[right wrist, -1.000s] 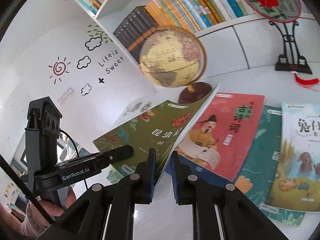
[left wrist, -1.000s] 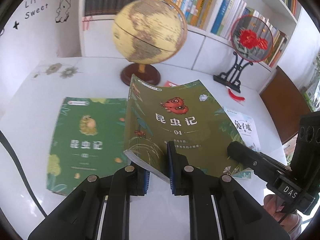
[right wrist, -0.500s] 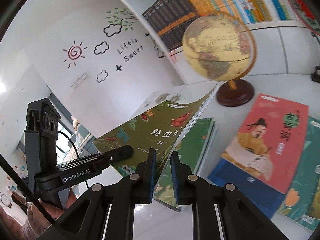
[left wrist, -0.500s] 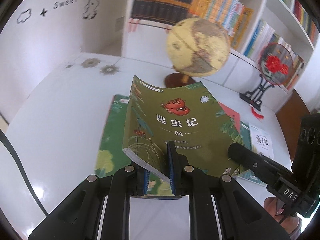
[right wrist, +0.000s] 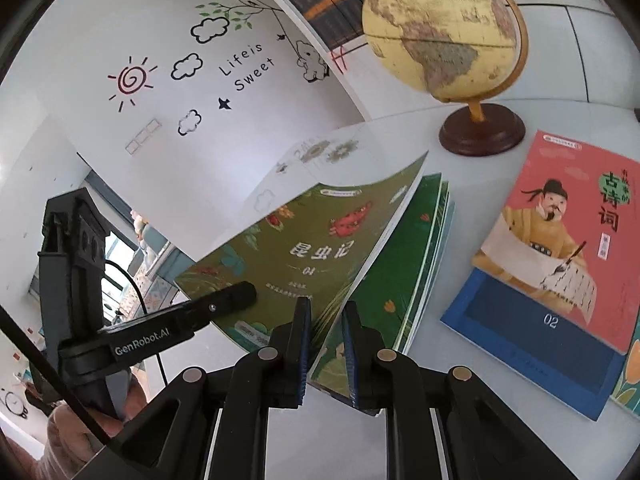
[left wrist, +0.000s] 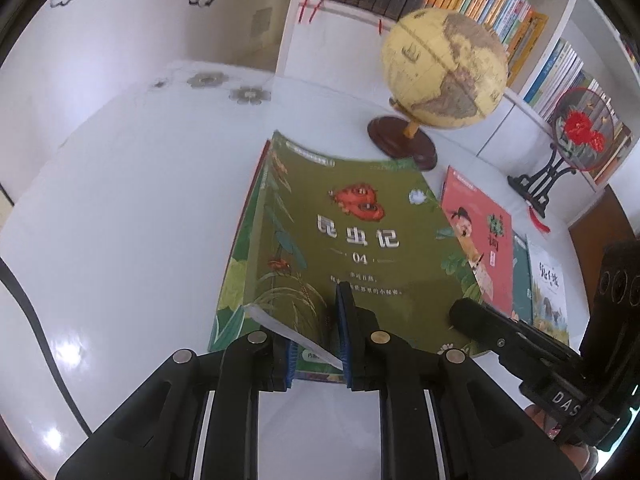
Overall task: Organize books
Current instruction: 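Lift the butterfly-cover book with both grippers onto the caterpillar-cover book, then lower the butterfly-cover book flat and open both grippers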
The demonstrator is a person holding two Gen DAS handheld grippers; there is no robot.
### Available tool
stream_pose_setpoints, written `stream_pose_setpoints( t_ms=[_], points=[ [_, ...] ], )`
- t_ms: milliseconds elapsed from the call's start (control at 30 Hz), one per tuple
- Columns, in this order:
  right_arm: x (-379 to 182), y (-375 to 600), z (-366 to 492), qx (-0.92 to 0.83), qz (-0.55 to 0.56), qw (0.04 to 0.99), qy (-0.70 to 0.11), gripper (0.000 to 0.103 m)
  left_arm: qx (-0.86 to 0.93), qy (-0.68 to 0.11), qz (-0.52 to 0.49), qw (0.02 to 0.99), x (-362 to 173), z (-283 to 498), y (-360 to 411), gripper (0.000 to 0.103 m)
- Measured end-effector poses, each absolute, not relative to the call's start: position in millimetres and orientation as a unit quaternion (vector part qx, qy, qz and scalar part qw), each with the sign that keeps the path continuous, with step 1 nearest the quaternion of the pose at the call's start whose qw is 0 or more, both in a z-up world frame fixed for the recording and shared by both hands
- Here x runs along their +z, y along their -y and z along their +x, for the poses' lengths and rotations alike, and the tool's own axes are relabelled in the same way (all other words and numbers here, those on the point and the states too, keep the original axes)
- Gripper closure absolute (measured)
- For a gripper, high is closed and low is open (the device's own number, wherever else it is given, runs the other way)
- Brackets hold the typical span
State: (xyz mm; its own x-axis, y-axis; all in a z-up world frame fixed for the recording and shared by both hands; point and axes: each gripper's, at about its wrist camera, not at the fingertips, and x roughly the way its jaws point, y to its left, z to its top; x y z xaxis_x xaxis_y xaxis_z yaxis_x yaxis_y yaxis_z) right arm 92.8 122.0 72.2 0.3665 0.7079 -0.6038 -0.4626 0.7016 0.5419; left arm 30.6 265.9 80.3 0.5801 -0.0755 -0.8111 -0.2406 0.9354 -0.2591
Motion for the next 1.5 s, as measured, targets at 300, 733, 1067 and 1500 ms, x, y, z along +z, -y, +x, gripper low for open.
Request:
stream_pose_setpoints(
  t_ms=[300,733,1067,1500],
  points=[
    [58.4,-128.2,92.1,0.347,0.149,0.809,-0.45,0.088,0.062,-0.484,-0.179,0.854,72.3,37.7,-273.6,0.081],
    [42.0,-133.0,92.1,0.336,0.141,0.802,-0.474,0.088,0.082,-0.532,-0.198,0.819,51.6,36.9,-282.7,0.069],
    [34.0,-134.2,94.3,0.326,0.155,0.795,-0.487,0.086,0.101,-0.557,-0.193,0.802,46.2,39.1,-287.6,0.063],
    [45.9,-132.5,97.2,0.323,0.143,0.801,-0.484,0.048,0.151,-0.543,-0.088,0.821,70.2,42.1,-280.9,0.053]
  ],
)
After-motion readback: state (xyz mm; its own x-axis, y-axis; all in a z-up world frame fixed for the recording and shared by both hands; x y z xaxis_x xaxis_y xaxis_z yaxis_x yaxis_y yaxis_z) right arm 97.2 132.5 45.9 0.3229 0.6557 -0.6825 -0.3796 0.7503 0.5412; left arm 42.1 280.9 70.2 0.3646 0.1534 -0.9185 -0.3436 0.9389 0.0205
